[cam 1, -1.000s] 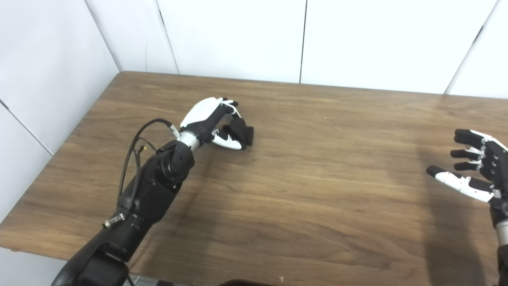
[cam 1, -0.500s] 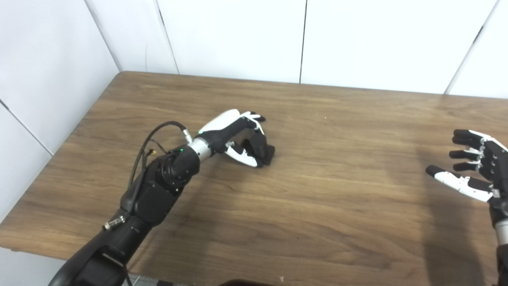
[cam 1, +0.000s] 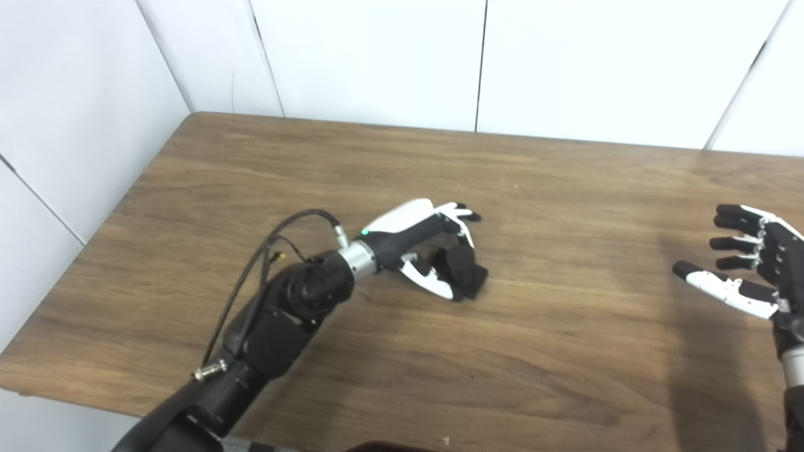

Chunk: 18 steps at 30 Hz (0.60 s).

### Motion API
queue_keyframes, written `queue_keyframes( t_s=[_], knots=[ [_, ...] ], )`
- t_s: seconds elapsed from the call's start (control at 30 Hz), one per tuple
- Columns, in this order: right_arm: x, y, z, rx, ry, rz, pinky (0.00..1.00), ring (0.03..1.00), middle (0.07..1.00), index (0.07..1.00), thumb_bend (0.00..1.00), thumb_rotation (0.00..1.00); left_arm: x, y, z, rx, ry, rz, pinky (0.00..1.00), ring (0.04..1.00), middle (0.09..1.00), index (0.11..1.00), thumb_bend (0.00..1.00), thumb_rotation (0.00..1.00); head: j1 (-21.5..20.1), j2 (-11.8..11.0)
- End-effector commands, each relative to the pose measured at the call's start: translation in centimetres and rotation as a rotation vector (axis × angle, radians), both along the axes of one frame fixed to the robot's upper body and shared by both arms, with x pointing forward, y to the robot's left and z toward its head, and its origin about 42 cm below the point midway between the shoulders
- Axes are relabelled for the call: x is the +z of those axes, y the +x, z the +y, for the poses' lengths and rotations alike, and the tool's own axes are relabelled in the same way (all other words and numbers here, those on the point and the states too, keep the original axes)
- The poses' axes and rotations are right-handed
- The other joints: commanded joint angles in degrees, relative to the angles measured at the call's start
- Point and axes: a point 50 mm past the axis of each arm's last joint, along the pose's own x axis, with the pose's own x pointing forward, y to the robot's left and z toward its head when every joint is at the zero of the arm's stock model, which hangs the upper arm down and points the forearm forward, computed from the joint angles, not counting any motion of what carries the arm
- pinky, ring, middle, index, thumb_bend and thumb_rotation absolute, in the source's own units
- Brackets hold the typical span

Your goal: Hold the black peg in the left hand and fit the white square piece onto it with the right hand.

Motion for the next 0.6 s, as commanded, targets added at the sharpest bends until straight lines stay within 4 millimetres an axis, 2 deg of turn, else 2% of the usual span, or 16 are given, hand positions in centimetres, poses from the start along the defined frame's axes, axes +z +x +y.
queue_keyframes(
  t_s=[0.0,0.33,0.57],
  knots=[
    [1.8,0.5,0.1,0.011,-0.020,-0.088,0.55,0.660,0.747,0.734,0.62,0.00,-0.4,-0.8,-1.6,-0.061,0.001,-0.006,0.96,1.000,0.943,0.489,0.52,0.09,0.2,0.0],
    [1.6,0.6,0.1,0.015,-0.022,-0.091,0.56,0.658,0.746,0.735,0.63,0.00,-2.4,-3.0,-5.3,-0.131,-0.061,0.017,1.00,1.000,0.954,0.490,0.52,0.09,-0.3,0.3],
    [1.9,0.5,0.1,0.012,-0.027,-0.089,0.54,0.650,0.738,0.728,0.63,0.00,-3.2,-4.2,-6.1,-0.159,-0.053,0.033,1.00,1.000,0.951,0.490,0.52,0.09,-0.7,0.4]
  ],
)
